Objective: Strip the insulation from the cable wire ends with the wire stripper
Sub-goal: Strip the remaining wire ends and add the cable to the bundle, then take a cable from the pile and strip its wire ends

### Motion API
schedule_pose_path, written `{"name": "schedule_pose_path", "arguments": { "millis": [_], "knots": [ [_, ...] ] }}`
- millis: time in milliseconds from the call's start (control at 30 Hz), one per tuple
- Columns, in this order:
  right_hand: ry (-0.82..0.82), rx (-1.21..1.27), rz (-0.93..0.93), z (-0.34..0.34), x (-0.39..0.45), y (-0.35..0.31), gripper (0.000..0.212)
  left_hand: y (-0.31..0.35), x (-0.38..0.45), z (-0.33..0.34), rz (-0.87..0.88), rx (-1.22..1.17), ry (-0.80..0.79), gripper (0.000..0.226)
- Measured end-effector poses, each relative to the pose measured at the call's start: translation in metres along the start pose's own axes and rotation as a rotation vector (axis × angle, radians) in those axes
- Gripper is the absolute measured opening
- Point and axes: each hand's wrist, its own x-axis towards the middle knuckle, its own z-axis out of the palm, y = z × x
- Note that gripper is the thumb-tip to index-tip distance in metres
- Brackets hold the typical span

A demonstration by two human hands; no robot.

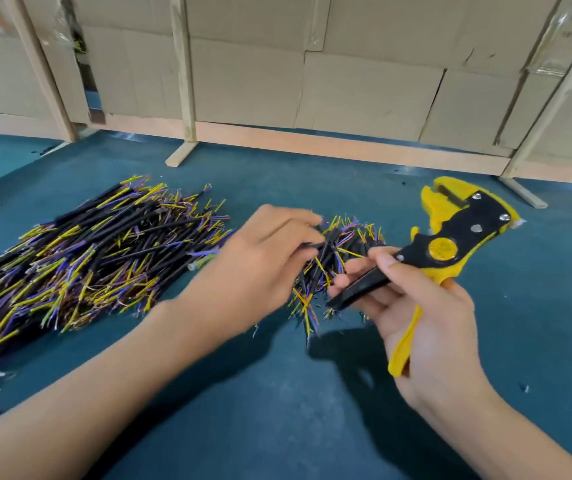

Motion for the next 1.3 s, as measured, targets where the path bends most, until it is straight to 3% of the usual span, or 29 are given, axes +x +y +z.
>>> {"name": "schedule_pose_path", "arguments": {
  "millis": [67,167,233,333,433,467,567,633,733,900,1000,1067,1167,1267,1300],
  "knots": [
    [0.057,-0.013,-0.049,-0.002,0.004,-0.003,0.015,0.007,0.016,0.006,-0.289,-0.081,-0.066,0.030],
    [0.125,-0.054,-0.084,-0.007,0.011,-0.005,0.002,0.017,0.049,0.005,-0.670,-0.256,-0.341,0.036],
    [0.155,-0.059,-0.079,-0.010,0.013,-0.005,0.004,0.025,0.066,0.000,-0.803,-0.435,-0.444,0.033],
    [0.164,-0.061,-0.085,-0.011,0.012,-0.005,0.005,0.009,0.072,-0.005,-0.853,-0.668,-0.446,0.065],
    [0.163,-0.096,-0.099,-0.013,0.012,-0.004,0.007,-0.027,0.068,-0.030,-0.715,-0.207,-0.335,0.061],
    [0.154,-0.110,-0.098,-0.012,0.011,-0.004,0.008,-0.040,0.062,-0.042,-0.692,-0.021,-0.411,0.054],
    [0.108,-0.159,-0.097,-0.008,0.005,-0.003,0.013,-0.065,0.042,-0.065,-0.732,0.441,-0.863,0.041],
    [0.071,-0.215,-0.109,-0.005,0.001,-0.001,0.017,-0.068,0.029,-0.064,-0.695,0.603,-0.950,0.036],
    [0.043,-0.249,-0.115,-0.006,-0.002,0.005,0.023,-0.063,0.021,-0.049,-0.719,0.622,-0.774,0.019],
    [0.013,-0.246,-0.102,0.000,-0.009,0.010,0.034,-0.051,0.007,-0.032,-0.762,0.866,-0.592,0.027],
    [0.016,-0.270,-0.110,0.000,-0.008,0.015,0.033,-0.043,-0.001,-0.026,-0.663,0.993,-0.540,0.024],
    [0.010,-0.285,-0.112,-0.001,-0.008,0.017,0.030,-0.039,-0.002,-0.027,-0.613,0.961,-0.467,0.018],
    [0.008,-0.299,-0.090,-0.002,-0.007,0.017,0.024,-0.036,0.002,-0.038,-0.536,0.822,-0.225,0.013],
    [-0.027,-0.281,-0.047,-0.001,-0.006,0.021,0.018,-0.027,0.010,-0.047,-0.271,0.582,0.069,0.013],
    [-0.041,-0.299,-0.048,0.000,-0.006,0.022,0.019,-0.022,0.013,-0.047,-0.156,0.530,0.102,0.017]
  ]
}}
